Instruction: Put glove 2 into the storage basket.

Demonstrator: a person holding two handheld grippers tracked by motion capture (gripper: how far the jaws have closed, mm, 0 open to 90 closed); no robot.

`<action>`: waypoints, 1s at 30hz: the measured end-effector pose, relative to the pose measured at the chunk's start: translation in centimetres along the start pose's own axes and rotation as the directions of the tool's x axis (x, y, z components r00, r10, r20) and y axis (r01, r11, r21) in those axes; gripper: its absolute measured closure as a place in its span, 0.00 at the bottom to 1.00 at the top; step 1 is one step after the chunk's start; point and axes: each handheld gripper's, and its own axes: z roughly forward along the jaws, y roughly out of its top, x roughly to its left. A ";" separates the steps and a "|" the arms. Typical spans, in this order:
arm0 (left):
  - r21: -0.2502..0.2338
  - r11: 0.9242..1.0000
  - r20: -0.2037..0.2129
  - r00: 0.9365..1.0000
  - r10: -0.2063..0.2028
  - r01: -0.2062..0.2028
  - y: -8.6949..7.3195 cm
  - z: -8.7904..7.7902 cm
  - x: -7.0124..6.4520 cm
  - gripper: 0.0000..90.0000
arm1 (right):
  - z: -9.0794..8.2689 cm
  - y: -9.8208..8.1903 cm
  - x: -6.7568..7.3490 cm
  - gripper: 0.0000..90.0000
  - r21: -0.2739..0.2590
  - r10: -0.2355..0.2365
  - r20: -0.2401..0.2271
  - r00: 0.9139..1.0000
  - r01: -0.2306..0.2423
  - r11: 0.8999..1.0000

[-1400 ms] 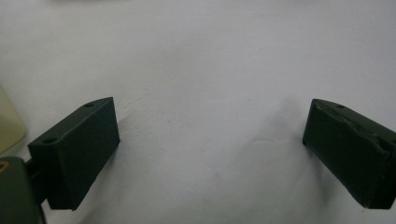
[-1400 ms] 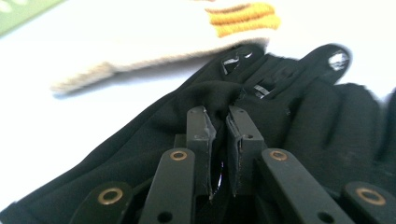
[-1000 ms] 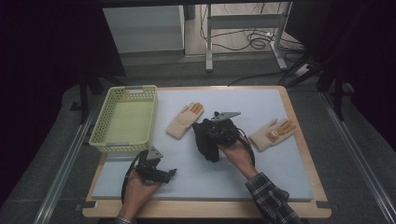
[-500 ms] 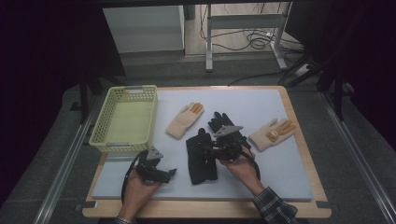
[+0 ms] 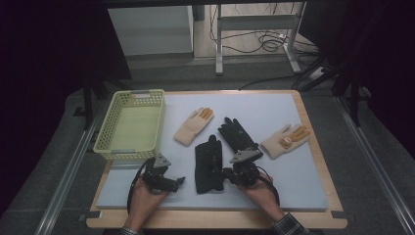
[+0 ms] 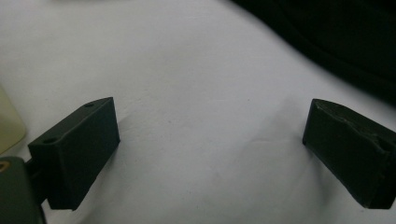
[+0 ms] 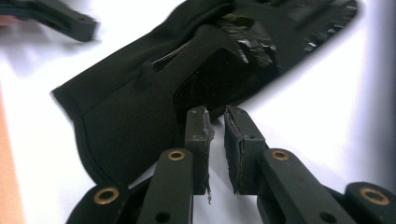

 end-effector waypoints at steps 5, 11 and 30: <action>0.000 1.000 0.000 1.000 0.001 -0.001 0.0 0.0 0.0 0.04 | 0.0 0.5 0.4 0.83 -0.005 -0.027 0.009 1.000 0.027 1.000; 0.004 1.000 0.000 1.000 0.003 -0.003 0.0 0.0 0.0 0.04 | -2.3 1.2 -2.0 0.79 -0.032 -0.015 0.098 0.995 0.018 0.999; 0.001 1.000 0.001 1.000 0.000 0.000 0.0 0.0 0.0 0.04 | -3.2 1.1 -13.0 0.93 -0.033 0.127 0.361 0.924 -0.123 0.992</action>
